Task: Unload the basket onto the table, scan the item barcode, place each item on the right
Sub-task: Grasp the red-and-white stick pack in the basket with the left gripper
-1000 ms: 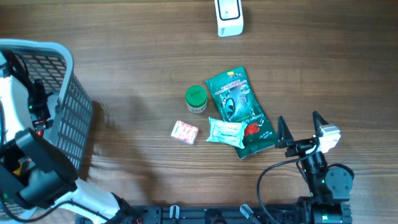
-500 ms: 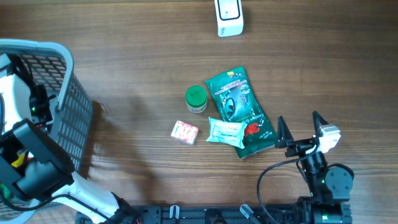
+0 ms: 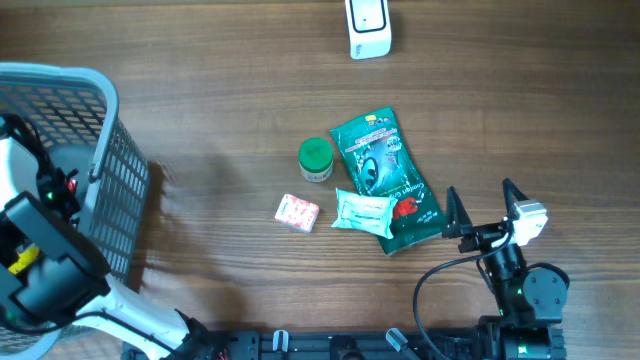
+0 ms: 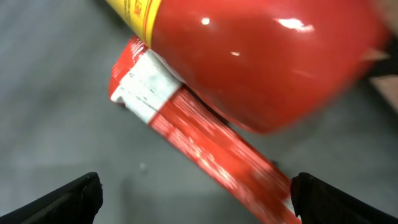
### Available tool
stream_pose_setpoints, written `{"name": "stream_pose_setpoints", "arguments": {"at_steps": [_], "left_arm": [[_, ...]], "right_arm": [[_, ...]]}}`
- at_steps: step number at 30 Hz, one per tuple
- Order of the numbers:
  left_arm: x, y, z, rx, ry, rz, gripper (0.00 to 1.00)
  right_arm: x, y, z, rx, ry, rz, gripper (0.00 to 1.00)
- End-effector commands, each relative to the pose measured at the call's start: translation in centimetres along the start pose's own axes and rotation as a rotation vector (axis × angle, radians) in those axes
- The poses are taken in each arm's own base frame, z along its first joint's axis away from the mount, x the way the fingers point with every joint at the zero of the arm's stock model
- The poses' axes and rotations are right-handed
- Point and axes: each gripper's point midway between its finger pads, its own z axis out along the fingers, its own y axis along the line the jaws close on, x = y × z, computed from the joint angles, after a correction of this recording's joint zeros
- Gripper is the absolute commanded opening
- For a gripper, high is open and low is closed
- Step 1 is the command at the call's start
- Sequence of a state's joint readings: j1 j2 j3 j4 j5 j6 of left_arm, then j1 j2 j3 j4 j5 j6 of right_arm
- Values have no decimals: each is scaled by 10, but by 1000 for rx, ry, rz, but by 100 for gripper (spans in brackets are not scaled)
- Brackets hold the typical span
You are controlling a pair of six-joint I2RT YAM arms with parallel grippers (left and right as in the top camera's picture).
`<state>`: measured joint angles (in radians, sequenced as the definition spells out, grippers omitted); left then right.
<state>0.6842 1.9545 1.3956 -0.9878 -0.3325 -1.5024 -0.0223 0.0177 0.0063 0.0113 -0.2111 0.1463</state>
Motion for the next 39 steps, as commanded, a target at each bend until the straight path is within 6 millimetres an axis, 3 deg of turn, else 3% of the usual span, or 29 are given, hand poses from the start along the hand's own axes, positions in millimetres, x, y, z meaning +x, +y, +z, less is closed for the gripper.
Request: {"name": "stream_pose_setpoints", "arguments": {"at_steps": [1, 5, 9, 12, 20, 25, 32, 39], "left_arm": [[-2, 21, 25, -85, -25, -33, 86], [-1, 37, 35, -131, -24, -62, 66], [1, 47, 38, -161, -25, -46, 25], [1, 51, 37, -177, -25, -38, 4], [16, 51, 30, -171, 83, 52, 4], [29, 37, 2, -71, 166, 139, 4], [38, 10, -84, 213, 143, 280, 4], [39, 5, -183, 530, 103, 440, 4]], "right_arm": [[0, 0, 0, 3, -3, 12, 100], [0, 0, 0, 3, -3, 12, 100], [0, 0, 0, 3, -3, 13, 100], [0, 0, 0, 3, -3, 12, 100], [0, 0, 0, 3, -3, 12, 100], [0, 0, 0, 3, -3, 13, 100], [0, 0, 0, 3, -3, 12, 100], [0, 0, 0, 3, -3, 13, 100]]}}
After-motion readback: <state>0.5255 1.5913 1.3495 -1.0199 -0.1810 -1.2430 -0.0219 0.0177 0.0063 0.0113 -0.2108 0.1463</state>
